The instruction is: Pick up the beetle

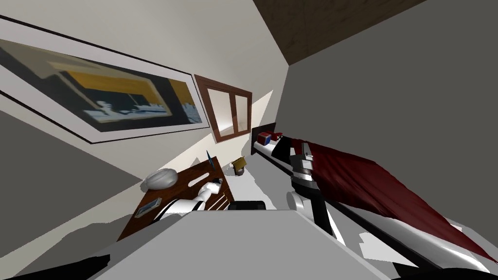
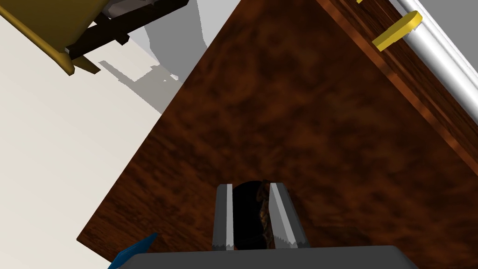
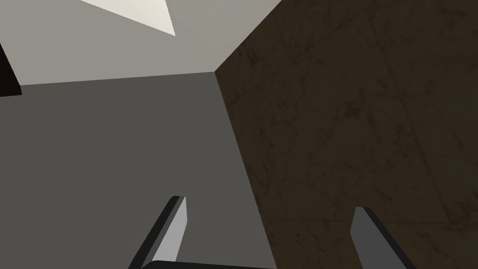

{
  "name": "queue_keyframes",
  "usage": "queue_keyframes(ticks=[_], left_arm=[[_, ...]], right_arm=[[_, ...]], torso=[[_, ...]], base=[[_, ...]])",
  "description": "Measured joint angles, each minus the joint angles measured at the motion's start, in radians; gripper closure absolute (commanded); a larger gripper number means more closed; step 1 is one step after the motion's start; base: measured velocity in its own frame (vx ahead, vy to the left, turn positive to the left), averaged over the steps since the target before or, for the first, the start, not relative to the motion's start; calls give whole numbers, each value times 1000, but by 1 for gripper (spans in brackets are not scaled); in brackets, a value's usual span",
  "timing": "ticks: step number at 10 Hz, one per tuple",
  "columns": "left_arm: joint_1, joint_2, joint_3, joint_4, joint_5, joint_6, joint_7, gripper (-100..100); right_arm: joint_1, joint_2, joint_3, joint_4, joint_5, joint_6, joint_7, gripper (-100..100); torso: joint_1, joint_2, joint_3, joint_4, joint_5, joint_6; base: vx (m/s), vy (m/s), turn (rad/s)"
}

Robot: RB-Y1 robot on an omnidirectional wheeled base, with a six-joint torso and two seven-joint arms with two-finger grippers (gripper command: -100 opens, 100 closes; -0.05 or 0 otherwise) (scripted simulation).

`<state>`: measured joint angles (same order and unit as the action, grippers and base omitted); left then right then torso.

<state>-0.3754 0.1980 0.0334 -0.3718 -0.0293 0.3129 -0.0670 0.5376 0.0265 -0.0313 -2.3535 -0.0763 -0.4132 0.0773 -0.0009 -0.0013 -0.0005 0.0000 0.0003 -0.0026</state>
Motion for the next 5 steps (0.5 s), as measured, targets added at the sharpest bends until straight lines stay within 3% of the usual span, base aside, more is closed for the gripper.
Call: queue_keyframes(ticks=[2, 3, 5], left_arm=[[-1, 8, -18, -21, 48, 18, -42, 100], [-22, 10, -25, 6, 66, 13, -58, 100], [-28, 18, -43, -9, 111, 30, -97, 100]], right_arm=[[0, 0, 0, 0, 0, 0, 0, 0], [0, 0, 0, 0, 0, 0, 0, 0], [0, 0, 0, 0, 0, 0, 0, 0]], torso=[[0, 0, 0, 0, 0, 0], [0, 0, 0, 0, 0, 0], [0, 0, 0, 0, 0, 0]], base=[[-13, -36, 117], [-11, -41, 88], [-9, -37, 94]])
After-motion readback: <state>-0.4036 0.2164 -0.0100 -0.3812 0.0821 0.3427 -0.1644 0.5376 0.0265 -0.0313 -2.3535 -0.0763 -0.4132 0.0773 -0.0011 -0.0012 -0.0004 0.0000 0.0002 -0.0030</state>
